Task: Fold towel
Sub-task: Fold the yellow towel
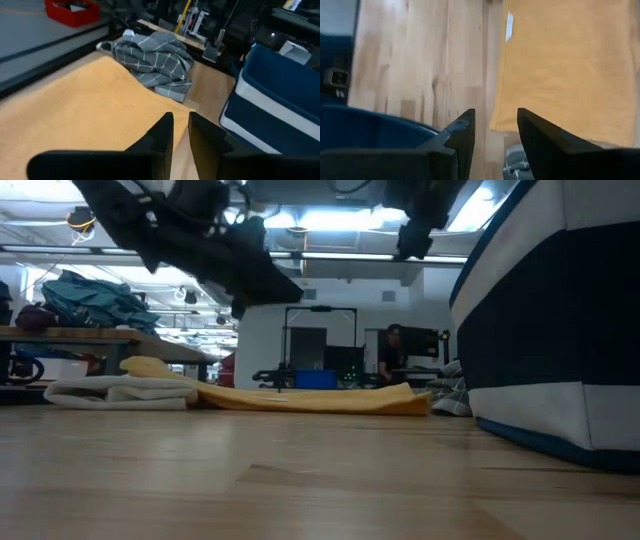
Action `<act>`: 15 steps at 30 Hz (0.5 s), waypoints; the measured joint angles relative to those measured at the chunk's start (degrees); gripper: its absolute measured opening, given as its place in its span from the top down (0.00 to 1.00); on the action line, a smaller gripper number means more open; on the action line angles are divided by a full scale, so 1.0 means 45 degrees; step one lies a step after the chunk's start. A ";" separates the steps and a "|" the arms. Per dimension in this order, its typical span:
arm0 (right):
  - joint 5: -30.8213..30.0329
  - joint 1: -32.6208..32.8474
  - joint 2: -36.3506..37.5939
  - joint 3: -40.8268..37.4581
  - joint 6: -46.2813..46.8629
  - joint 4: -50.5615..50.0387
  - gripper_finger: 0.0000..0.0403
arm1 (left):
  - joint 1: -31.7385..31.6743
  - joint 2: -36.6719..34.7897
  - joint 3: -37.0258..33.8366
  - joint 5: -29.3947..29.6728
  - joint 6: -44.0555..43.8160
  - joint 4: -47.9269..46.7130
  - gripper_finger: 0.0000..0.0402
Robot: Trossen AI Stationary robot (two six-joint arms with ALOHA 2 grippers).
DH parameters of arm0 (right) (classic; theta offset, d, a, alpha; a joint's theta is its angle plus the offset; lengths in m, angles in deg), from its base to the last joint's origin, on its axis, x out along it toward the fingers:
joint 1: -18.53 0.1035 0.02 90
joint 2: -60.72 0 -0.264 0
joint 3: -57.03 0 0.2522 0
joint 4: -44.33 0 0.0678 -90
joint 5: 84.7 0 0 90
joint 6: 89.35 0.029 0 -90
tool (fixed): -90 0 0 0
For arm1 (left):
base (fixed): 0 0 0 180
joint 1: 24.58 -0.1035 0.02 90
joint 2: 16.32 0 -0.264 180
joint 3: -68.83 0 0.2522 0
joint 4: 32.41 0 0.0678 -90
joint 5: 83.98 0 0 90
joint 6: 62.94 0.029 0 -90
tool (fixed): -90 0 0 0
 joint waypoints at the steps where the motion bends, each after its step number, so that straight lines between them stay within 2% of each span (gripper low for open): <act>1: 0.0108 -0.0096 0.0085 0.0000 0.0013 0.0083 0.63 | 0.0063 0.0387 0.0030 0.0039 -0.0246 0.0395 0.87; 5: 0.0338 -0.0345 0.0278 0.0000 0.0039 0.1006 0.63 | 0.0340 0.2081 0.0066 0.0227 -0.0956 0.2848 0.89; 8: 0.0638 -0.0604 0.0292 -0.0010 0.0450 0.2780 0.63 | 0.0532 0.3409 0.0218 0.0684 -0.1364 0.4275 0.91; 12: 0.0630 -0.0931 0.0220 -0.0010 0.1313 0.5424 0.63 | 0.0648 0.5015 0.1236 0.0909 -0.1438 0.4534 0.94; 15: 0.0444 -0.1090 0.0163 -0.0010 0.2066 0.6478 0.63 | 0.0701 0.6017 0.2113 0.0925 -0.1373 0.4387 0.95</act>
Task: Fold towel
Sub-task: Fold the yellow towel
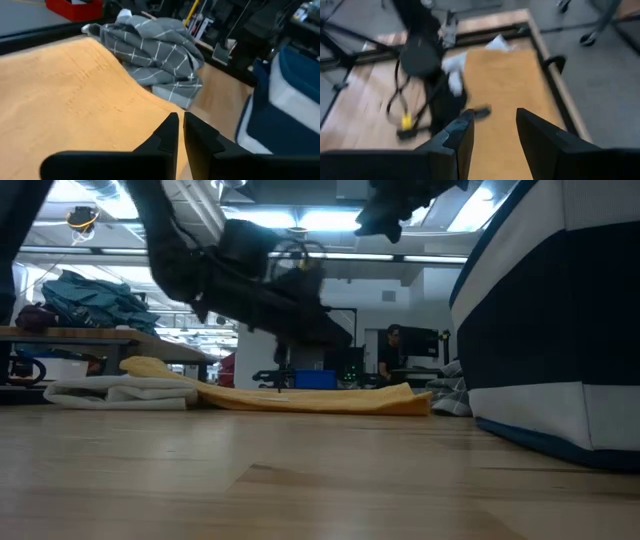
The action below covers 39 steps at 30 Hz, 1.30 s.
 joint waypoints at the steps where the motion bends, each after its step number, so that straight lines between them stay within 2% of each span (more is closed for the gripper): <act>1: -0.0020 -0.0003 -0.0005 0.0000 0.0210 0.0149 0.63 | 0.0002 0.0297 0.0329 0.0062 0.0078 -0.0040 0.96; 6: -0.0389 -0.0062 -0.0050 0.0000 0.0873 0.0115 0.63 | -0.0003 0.1356 0.1794 0.1020 0.0518 -0.0870 0.99; 12: -0.0477 -0.0062 -0.0063 0.0000 0.1674 0.0087 0.63 | 0.0012 0.2174 0.3231 0.1324 0.0794 -0.3947 1.00; 21: -0.0480 -0.0053 -0.0067 0.0000 0.1674 0.0051 0.63 | 0.0303 0.2278 0.3512 0.1256 0.0756 -0.7224 1.00; 25: -0.0580 -0.0053 -0.0070 0.0000 0.1674 0.0009 0.63 | 0.0837 0.2202 0.3532 0.0396 0.1171 -0.8452 0.99; 29: -0.0589 -0.0053 -0.0075 0.0000 0.1678 -0.0326 0.63 | 0.1451 0.2109 0.3516 -0.1152 0.1826 -0.9233 0.99; 34: -0.0602 -0.0053 -0.0075 0.0000 0.1639 -0.2280 0.63 | 0.2044 0.1641 0.3507 -0.3061 0.2403 -1.0680 0.99; 39: -0.0607 -0.0053 -0.0075 0.0000 0.1538 -0.4503 0.63 | 0.2455 0.0685 0.3477 -0.3698 0.3316 -1.3414 1.00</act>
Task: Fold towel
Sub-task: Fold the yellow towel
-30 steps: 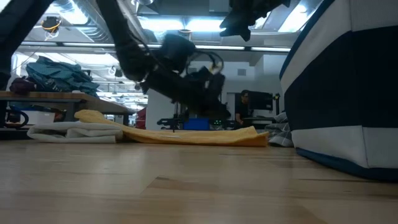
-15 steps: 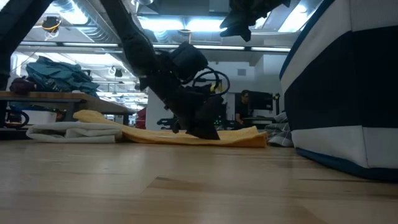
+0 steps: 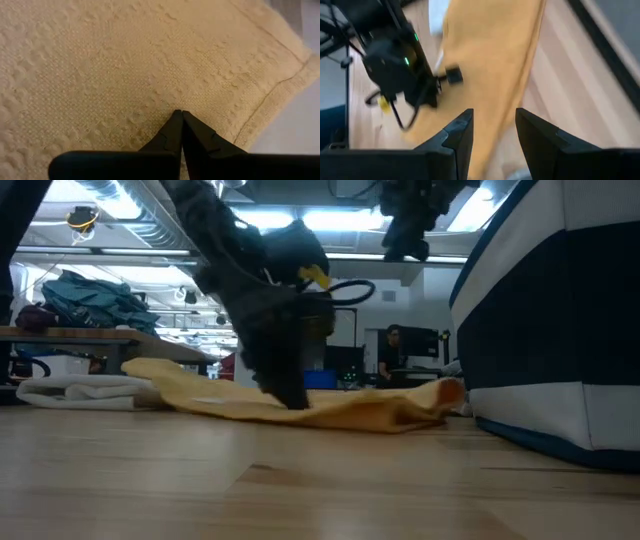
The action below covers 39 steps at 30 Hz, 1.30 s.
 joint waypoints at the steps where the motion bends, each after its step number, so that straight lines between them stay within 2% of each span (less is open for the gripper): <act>1: 0.0000 0.0000 0.0000 0.0000 0.0000 -0.0314 0.63 | 0.0073 -0.0208 -0.0019 0.0000 0.0231 -0.0586 1.00; 4: -0.0014 0.0125 0.0000 0.0000 0.0000 -0.1052 0.63 | 0.0296 -0.0700 -0.0024 0.0018 0.0900 -0.2351 1.00; 7: -0.0571 0.0532 0.0000 0.0000 0.0053 -0.1366 0.63 | 0.0574 -0.0919 -0.0023 0.0058 0.1514 -0.4066 0.99; 14: -0.2198 0.2636 -0.0200 0.0000 -0.0076 -0.1374 0.63 | 0.1463 -0.0922 -0.0024 0.0087 0.2756 -0.6735 0.99; 20: -0.3930 0.4852 -0.0914 0.0000 -0.1091 -0.1491 0.63 | 0.2410 -0.0913 -0.0038 -0.0103 0.2756 -0.7167 1.00; 25: -0.4441 0.6384 -0.1839 0.0000 -0.1989 -0.1471 0.63 | 0.3478 -0.0908 -0.0044 -0.0463 0.2401 -0.7180 1.00; 32: -0.4691 0.8069 -0.3313 0.0000 -0.2019 -0.1176 0.63 | 0.5192 -0.0908 -0.0044 -0.0563 0.1929 -0.7088 0.99; 39: -0.6092 0.9849 -0.4527 0.0000 -0.2030 0.0357 0.63 | 0.6003 -0.0908 -0.0036 -0.0290 0.0591 -0.7051 0.99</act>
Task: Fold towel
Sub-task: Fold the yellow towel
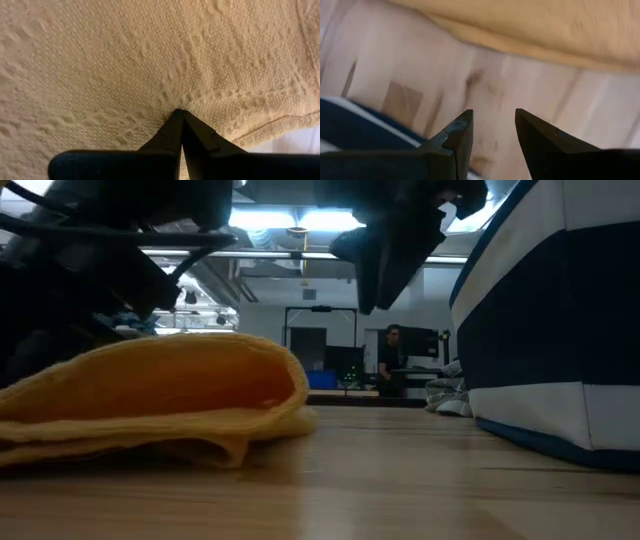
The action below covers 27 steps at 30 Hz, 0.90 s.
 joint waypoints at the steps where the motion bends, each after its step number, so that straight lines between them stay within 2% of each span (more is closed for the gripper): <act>1: -0.0280 0.0221 -0.0097 0.0000 0.0000 0.0173 0.63 | 0.0037 0.0000 0.0002 0.0088 -0.0168 0.0007 0.99; 8: -0.1814 0.1445 -0.0242 0.0000 0.0011 0.0479 0.63 | 0.0032 0.0000 -0.0027 0.0115 -0.0494 0.0530 0.99; 22: -0.1817 0.2318 -0.0257 0.0000 -0.0234 -0.0123 0.63 | -0.0111 0.0024 -0.0013 0.0253 -0.1748 0.3272 0.99; 27: -0.1812 0.2318 -0.0257 0.0000 -0.1078 -0.0226 0.63 | -0.0126 0.0012 0.0007 0.0591 -0.2452 0.3308 0.89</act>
